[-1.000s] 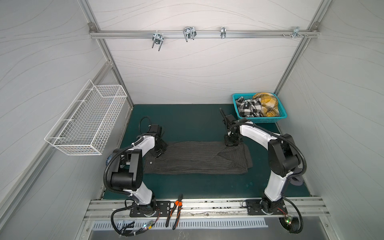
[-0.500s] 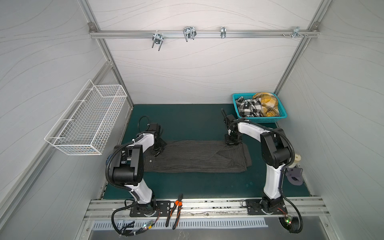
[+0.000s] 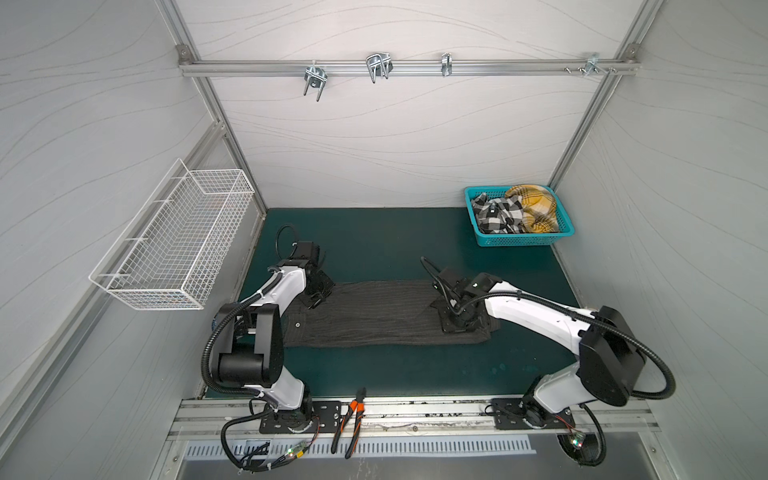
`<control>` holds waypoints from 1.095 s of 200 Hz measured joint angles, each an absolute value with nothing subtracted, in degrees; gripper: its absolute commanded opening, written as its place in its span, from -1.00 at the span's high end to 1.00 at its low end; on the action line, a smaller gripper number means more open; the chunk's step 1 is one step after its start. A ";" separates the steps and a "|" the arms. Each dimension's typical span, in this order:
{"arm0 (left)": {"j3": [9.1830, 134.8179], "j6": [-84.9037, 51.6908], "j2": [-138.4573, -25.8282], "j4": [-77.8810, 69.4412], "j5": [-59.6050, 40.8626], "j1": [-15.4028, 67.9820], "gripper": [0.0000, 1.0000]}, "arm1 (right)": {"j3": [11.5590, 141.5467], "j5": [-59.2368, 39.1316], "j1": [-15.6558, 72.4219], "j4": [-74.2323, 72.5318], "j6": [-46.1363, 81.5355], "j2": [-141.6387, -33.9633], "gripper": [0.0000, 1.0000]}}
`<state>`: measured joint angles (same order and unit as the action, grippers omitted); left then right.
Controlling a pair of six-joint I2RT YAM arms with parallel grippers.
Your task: Fold and stack the long sleeve shirts
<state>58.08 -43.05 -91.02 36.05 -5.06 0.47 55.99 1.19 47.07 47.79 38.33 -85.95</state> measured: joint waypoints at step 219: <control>46.94 -45.04 -79.75 36.12 -13.98 11.33 0.46 | 78.08 -3.22 33.65 48.95 30.33 -93.82 0.07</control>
